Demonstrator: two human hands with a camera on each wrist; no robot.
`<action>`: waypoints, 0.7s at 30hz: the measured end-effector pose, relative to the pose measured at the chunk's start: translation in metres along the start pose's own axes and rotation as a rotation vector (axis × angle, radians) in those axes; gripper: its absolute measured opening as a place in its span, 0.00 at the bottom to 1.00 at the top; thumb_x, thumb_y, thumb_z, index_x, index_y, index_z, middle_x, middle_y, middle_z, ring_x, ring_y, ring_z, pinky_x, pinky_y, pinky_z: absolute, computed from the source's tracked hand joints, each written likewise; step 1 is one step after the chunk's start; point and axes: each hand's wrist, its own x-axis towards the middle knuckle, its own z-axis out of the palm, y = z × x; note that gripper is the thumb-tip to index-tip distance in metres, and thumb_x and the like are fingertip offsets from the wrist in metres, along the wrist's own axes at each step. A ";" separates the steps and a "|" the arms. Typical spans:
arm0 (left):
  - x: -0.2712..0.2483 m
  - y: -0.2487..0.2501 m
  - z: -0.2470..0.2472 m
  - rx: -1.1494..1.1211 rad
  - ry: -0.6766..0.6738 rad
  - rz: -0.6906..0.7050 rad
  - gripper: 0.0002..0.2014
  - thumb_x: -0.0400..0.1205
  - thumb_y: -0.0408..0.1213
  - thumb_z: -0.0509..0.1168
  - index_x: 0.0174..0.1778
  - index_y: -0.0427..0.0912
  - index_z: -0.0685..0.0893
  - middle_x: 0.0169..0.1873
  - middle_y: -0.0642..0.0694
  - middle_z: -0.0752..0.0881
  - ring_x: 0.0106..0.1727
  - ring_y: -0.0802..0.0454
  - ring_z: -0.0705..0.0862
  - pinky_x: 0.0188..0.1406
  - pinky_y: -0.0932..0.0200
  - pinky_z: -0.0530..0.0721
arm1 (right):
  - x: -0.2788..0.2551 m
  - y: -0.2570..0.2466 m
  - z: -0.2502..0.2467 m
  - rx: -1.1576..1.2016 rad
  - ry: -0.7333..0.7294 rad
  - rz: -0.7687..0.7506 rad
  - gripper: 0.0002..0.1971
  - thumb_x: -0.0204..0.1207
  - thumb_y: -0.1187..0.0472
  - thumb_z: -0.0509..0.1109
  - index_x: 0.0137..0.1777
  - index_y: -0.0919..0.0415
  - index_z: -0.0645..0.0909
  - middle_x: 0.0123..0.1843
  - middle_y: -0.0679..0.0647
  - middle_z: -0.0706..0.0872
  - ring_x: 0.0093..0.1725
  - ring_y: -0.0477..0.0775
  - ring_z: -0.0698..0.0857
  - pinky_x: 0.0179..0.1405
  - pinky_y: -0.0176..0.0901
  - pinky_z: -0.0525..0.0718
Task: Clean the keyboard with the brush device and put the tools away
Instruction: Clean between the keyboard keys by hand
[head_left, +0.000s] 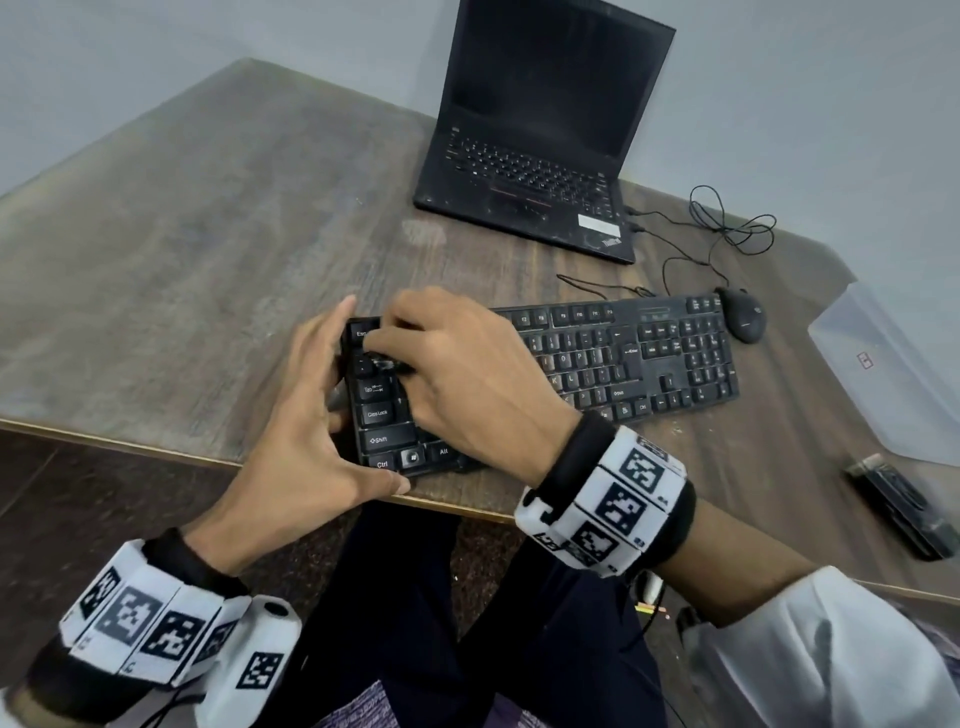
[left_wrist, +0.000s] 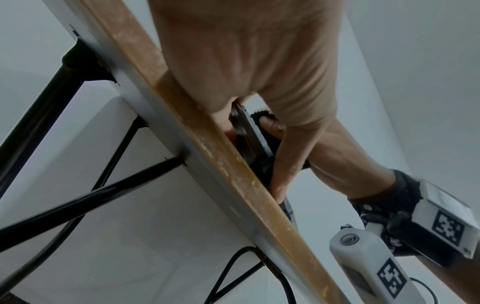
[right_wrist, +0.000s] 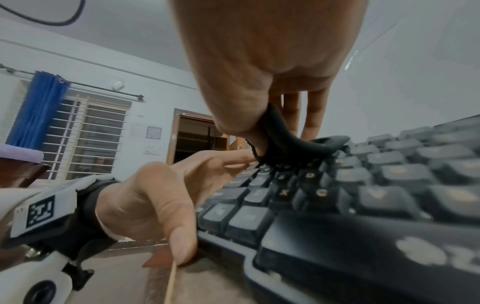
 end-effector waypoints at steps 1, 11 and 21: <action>0.000 0.000 0.000 -0.011 0.000 0.005 0.73 0.51 0.13 0.86 0.88 0.58 0.58 0.78 0.62 0.64 0.77 0.47 0.78 0.56 0.45 0.91 | 0.001 -0.003 -0.001 -0.023 -0.004 0.004 0.22 0.74 0.63 0.56 0.54 0.62 0.92 0.49 0.55 0.88 0.48 0.60 0.85 0.43 0.55 0.84; 0.001 -0.002 0.001 0.002 -0.034 0.015 0.73 0.52 0.15 0.87 0.89 0.58 0.58 0.78 0.60 0.64 0.78 0.47 0.77 0.57 0.45 0.91 | -0.044 0.052 -0.029 -0.203 -0.012 0.155 0.20 0.73 0.70 0.65 0.60 0.60 0.92 0.47 0.54 0.90 0.47 0.59 0.87 0.49 0.56 0.87; 0.004 -0.002 -0.001 0.019 -0.038 -0.026 0.73 0.49 0.19 0.89 0.88 0.59 0.59 0.78 0.63 0.64 0.77 0.51 0.78 0.55 0.45 0.91 | -0.096 0.123 -0.051 -0.216 0.039 0.453 0.17 0.77 0.69 0.73 0.60 0.52 0.94 0.55 0.48 0.93 0.53 0.62 0.92 0.47 0.59 0.91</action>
